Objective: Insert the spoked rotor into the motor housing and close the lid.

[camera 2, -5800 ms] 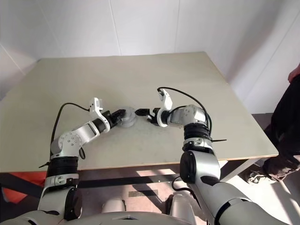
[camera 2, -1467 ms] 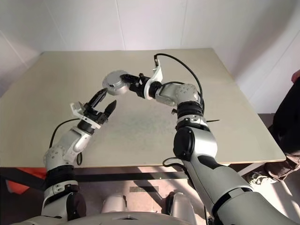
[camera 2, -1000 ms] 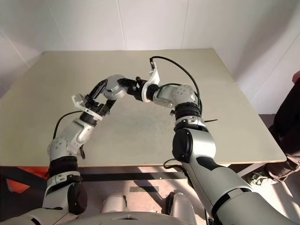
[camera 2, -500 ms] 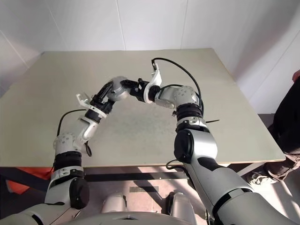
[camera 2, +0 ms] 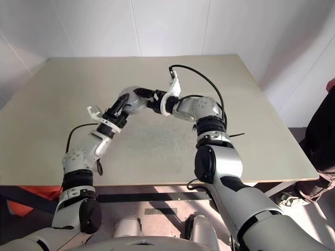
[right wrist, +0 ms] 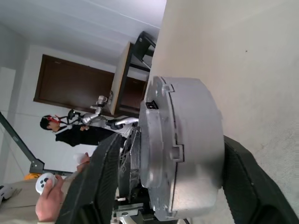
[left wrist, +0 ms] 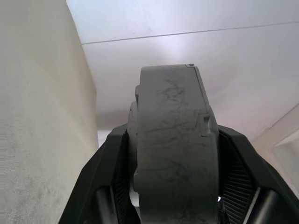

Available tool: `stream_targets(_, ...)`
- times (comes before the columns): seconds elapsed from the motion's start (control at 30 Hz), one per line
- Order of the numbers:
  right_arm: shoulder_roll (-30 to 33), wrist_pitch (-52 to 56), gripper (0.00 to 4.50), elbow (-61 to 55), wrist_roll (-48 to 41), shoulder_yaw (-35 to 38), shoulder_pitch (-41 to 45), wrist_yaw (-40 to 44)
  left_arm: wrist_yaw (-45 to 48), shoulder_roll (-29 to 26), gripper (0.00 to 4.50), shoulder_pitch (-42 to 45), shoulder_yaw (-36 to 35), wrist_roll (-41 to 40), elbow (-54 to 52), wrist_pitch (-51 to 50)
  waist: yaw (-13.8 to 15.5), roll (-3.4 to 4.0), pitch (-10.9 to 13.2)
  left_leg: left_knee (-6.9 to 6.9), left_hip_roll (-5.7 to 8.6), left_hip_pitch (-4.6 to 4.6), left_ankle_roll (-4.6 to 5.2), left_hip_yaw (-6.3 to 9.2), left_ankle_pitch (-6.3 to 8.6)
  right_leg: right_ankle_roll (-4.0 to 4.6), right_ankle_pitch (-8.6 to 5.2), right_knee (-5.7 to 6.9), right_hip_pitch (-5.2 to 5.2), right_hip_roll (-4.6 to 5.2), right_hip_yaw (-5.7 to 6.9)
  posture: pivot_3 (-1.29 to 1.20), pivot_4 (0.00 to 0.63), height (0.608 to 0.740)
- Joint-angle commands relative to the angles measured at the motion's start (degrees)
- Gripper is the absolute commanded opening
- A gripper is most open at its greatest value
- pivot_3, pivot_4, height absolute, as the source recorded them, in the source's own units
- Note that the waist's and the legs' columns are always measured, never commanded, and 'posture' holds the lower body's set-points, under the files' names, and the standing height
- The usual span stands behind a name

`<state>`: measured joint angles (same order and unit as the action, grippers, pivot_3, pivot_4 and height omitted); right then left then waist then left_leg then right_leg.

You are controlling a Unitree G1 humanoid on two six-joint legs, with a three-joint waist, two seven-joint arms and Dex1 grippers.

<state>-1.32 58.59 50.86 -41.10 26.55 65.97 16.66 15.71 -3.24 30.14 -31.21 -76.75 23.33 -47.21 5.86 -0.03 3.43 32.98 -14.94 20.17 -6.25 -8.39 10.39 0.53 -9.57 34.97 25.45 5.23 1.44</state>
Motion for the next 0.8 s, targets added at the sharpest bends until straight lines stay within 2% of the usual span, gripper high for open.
stream_targets(0.03, 0.1, -6.1, 4.47, -3.1, 2.6, -1.7, 0.7, -1.0, 1.2, 0.2, 2.20, 1.0, 0.0, 0.7, -1.0, 1.1, 0.0, 0.00, 0.0, 0.00, 0.00, 0.00, 0.00, 0.00, 0.00, 0.00, 0.00, 0.00, -0.01, 0.00, 0.00, 0.00, 0.000, 0.740)
stream_targets(0.17, 0.0, -9.9, 4.47, -0.9, 4.5, -2.4, 0.7, -1.6, 1.9, 0.3, 2.20, 1.4, 0.0, 3.2, -1.2, 3.5, -0.2, -0.01, 0.0, 0.01, 0.00, 0.00, 0.00, 0.00, 0.00, 0.00, 0.00, 0.00, -0.01, 0.00, 0.00, 0.00, 0.000, 0.740)
stream_targets(0.43, 0.2, -12.9, 4.47, 1.8, 7.3, -3.7, 0.9, -0.6, 0.2, -1.6, 2.20, -0.3, -3.4, 11.4, -3.9, 17.3, -0.6, -0.01, 0.0, -0.01, -0.01, 0.00, 0.01, 0.00, 0.00, 0.00, 0.00, 0.00, -0.02, -0.01, -0.01, 0.00, 0.000, 0.740)
stream_targets(0.8, 0.0, -13.3, 4.47, 2.6, 8.3, -4.2, 0.5, 0.8, -7.9, -5.7, 2.20, -1.2, -9.7, 17.1, -0.1, 28.0, -0.3, -0.09, 0.0, 0.05, -0.02, -0.09, 0.03, 0.05, 0.02, 0.00, 0.00, 0.00, -0.10, 0.00, 0.02, 0.00, 0.000, 0.740)
